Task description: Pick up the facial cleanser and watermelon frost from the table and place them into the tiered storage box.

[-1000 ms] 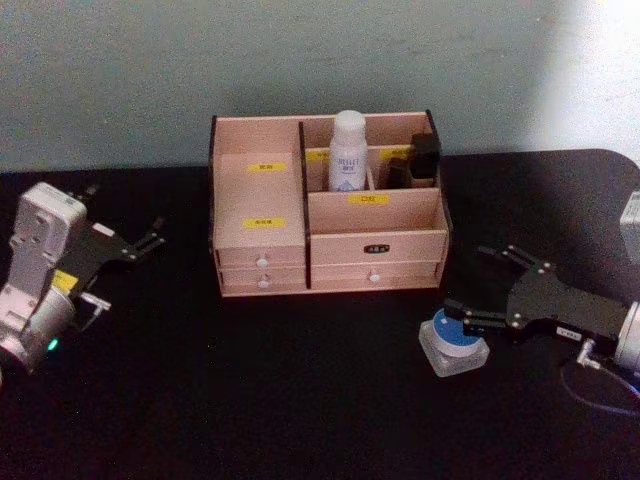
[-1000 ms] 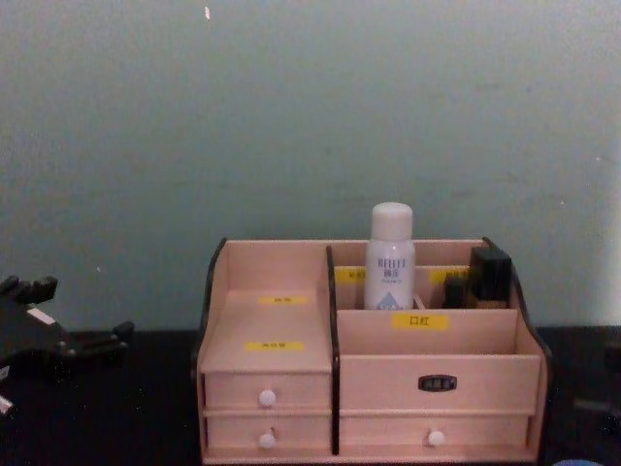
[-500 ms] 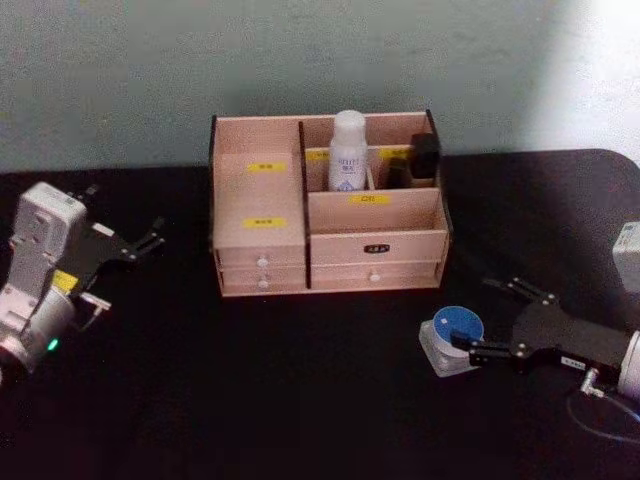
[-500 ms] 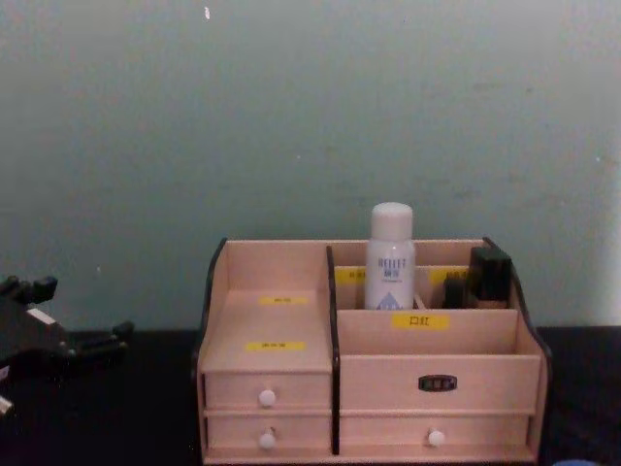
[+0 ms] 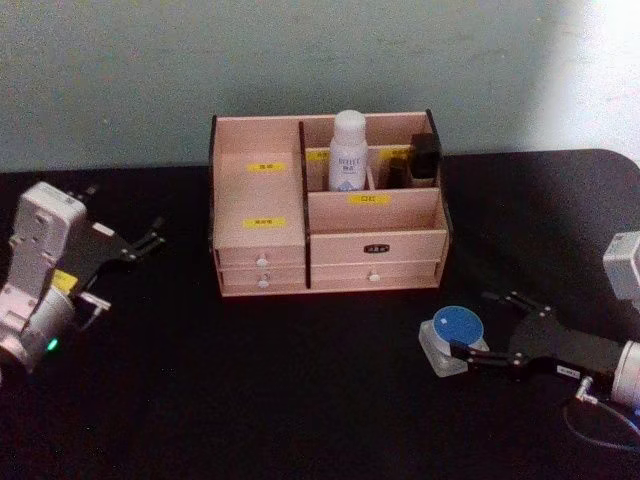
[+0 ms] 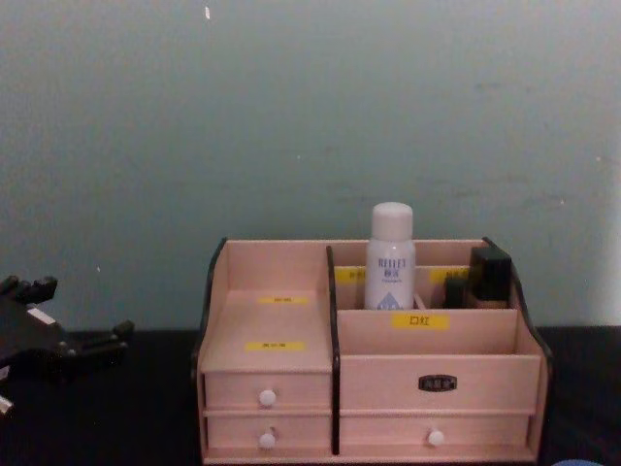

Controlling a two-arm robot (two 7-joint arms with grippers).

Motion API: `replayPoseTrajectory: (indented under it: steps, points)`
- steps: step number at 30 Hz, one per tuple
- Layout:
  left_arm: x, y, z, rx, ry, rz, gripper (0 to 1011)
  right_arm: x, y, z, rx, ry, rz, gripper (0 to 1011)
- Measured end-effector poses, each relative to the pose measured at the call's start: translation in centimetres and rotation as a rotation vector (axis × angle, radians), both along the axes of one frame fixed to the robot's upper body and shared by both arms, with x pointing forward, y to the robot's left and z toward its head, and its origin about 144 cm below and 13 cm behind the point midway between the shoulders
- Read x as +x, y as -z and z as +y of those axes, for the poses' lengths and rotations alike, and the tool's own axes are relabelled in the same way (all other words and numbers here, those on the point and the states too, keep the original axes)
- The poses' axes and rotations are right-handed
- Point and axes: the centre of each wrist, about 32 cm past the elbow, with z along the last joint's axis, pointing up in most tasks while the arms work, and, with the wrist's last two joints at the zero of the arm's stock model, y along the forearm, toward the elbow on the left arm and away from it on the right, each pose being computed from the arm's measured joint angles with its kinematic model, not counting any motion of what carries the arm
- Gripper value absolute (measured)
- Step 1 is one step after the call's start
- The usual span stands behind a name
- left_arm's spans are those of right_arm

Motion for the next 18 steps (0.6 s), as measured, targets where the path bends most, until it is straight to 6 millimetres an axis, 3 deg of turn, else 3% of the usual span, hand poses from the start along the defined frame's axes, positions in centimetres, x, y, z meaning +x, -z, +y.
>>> replayPoseTrajectory:
  steps: [18]
  points:
    - [0.0, 0.0, 0.0, 0.0, 0.0, 0.0, 1001, 0.55, 0.64, 0.44, 0.01, -0.009, 0.015, 1000]
